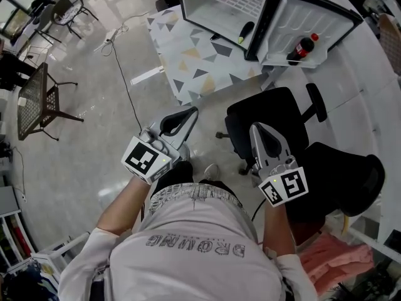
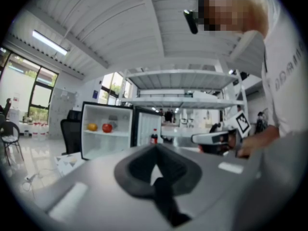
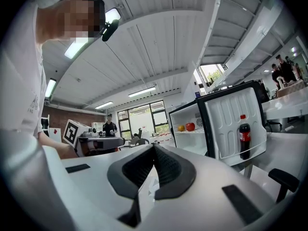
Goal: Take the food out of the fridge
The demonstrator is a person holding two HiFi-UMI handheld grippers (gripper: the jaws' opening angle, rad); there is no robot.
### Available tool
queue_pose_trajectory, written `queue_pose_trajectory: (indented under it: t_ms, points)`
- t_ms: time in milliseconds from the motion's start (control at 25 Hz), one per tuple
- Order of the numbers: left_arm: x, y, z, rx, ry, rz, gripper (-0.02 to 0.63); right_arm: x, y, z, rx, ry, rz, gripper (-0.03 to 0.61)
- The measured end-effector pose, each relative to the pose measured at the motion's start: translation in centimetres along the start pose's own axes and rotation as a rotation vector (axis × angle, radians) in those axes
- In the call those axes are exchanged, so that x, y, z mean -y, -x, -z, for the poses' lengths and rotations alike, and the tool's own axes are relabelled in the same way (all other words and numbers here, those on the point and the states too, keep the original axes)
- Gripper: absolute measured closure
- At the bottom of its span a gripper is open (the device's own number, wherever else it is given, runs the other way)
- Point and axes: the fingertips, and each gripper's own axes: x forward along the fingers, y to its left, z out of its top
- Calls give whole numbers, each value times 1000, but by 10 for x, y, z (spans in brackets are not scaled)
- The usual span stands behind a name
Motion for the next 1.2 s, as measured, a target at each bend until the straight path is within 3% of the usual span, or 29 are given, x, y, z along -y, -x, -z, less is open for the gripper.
queue_pose_trajectory:
  t_ms: [440, 1200]
  points:
    - [-29, -15, 10, -9, 19, 7, 607, 14, -31, 7, -13, -6, 3, 581]
    - [-143, -58, 23, -27, 55, 79, 607, 42, -144, 15, -58, -26, 78, 581]
